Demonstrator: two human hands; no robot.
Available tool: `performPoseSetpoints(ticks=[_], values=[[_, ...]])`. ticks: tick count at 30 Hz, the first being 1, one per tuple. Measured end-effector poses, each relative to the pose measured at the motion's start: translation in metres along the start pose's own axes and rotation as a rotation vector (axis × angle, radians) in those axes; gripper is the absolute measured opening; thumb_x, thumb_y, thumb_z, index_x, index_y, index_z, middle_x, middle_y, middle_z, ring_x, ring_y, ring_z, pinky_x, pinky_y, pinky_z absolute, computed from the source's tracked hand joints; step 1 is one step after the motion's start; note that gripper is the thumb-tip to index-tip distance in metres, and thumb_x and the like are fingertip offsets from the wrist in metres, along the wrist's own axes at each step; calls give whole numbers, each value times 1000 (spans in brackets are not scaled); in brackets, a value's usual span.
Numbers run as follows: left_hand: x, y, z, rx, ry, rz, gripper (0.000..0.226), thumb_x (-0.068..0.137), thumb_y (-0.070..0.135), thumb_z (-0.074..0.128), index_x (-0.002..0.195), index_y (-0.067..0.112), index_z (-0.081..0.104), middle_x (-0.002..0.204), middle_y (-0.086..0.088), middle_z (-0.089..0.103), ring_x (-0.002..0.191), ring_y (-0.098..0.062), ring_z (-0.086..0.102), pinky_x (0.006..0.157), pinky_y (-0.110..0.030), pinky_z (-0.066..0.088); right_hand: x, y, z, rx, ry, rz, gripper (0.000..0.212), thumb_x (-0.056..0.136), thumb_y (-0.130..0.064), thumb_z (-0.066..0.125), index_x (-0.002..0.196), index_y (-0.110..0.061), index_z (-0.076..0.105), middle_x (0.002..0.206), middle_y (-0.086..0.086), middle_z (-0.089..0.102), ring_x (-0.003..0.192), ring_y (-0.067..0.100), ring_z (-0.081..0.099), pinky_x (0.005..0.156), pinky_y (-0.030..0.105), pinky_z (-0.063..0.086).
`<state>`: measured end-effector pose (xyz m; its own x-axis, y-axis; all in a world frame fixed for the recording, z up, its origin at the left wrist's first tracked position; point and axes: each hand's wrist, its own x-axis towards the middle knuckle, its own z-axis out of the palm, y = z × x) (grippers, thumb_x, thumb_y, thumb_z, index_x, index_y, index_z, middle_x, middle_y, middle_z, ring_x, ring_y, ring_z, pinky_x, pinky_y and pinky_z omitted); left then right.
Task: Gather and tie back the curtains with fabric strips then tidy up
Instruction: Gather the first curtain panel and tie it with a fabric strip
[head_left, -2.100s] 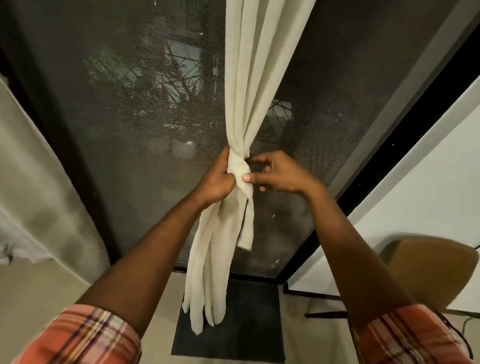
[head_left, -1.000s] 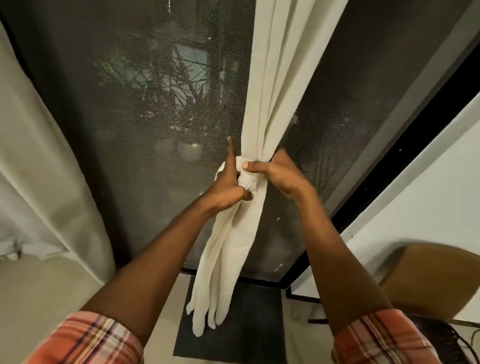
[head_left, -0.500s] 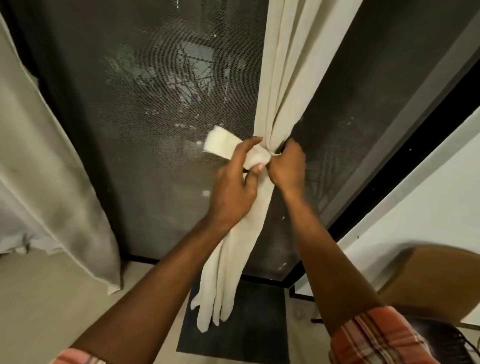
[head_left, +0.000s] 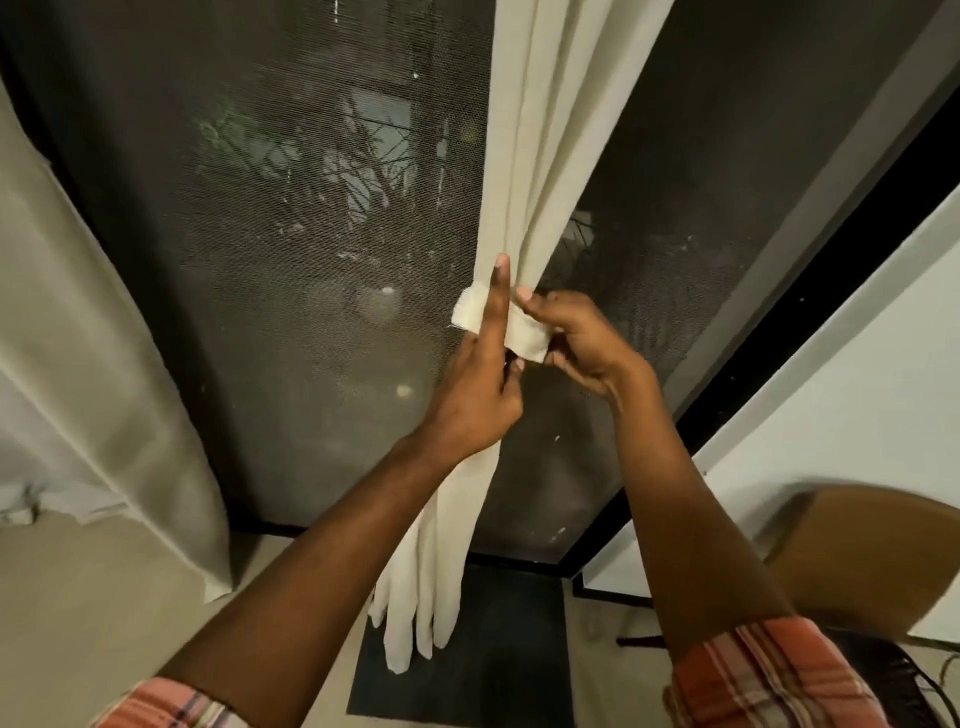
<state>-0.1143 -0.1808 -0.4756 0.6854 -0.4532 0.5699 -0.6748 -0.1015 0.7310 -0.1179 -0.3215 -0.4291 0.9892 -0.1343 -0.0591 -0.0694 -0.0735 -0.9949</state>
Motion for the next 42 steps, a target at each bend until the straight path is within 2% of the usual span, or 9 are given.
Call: performPoseSetpoints(ticks=[3, 7, 10, 15, 19, 26, 33, 38, 42], values=[[2, 1, -7, 114, -101, -8, 113, 81, -8, 51, 138, 50, -27, 91, -19, 59, 63, -27, 55, 57, -37, 47, -5, -3, -8, -22, -99, 2, 19, 88, -3, 58, 105, -8, 65, 85, 0, 73, 78, 13, 69, 62, 27, 56], [1, 9, -9, 350, -206, 77, 111, 77, -8, 53, 133, 40, -30, 65, -9, 50, 59, -27, 48, 80, -45, 44, -9, -13, -11, -68, -104, 9, 38, 85, 19, 38, 114, 9, 59, 73, 3, 72, 63, 11, 69, 54, 21, 53], [4, 4, -8, 235, -133, 125, 113, 74, -6, 58, 146, 38, -16, 87, -6, 52, 75, -24, 53, 80, -45, 49, -9, -18, -14, -226, -25, -22, 31, 83, 20, 40, 93, 4, 65, 58, -4, 68, 50, 4, 63, 45, 16, 47], [10, -18, -4, -282, 239, -31, 92, 73, -4, 62, 145, 28, 15, 111, -6, 43, 108, -20, 51, 92, -48, 51, -8, -14, -21, -301, 20, -12, 32, 82, 20, 50, 81, -8, 66, 74, 3, 71, 58, 12, 67, 56, 25, 56], [8, -27, 2, -342, 113, -217, 94, 77, 20, 75, 148, 24, 14, 133, 0, 49, 123, -12, 51, 103, -41, 46, -10, -13, -19, -341, -14, -32, 23, 86, 13, 58, 86, -7, 67, 72, -4, 72, 62, 7, 67, 60, 20, 56], [8, -35, 4, -354, 136, -302, 67, 78, 13, 77, 128, 27, 35, 121, 15, 53, 113, -3, 56, 99, -32, 49, -7, -11, -25, -344, 35, -25, 16, 85, 8, 62, 91, -5, 68, 91, 9, 70, 87, 18, 66, 91, 34, 52], [9, -35, 1, -483, 4, -366, 52, 79, 15, 76, 123, 22, 48, 119, 0, 64, 109, -15, 62, 93, -33, 52, -3, -12, -20, -720, 70, -71, 27, 85, -2, 66, 111, -6, 70, 102, 0, 69, 90, 6, 61, 73, 7, 45], [8, -29, 2, -719, 19, -501, 48, 93, 44, 51, 121, 6, 60, 119, -12, 66, 113, -23, 61, 100, -39, 48, 3, -6, -5, -796, 232, -186, 33, 84, 2, 63, 117, -2, 66, 114, 7, 67, 103, 15, 60, 79, 20, 45], [10, -28, 4, -801, 81, -559, 39, 99, 25, 47, 135, 12, 47, 120, -11, 65, 106, -16, 62, 96, -35, 49, -1, -2, 9, -739, 334, -264, 30, 86, -5, 65, 116, -5, 65, 112, 6, 67, 97, 8, 56, 76, 17, 42]])
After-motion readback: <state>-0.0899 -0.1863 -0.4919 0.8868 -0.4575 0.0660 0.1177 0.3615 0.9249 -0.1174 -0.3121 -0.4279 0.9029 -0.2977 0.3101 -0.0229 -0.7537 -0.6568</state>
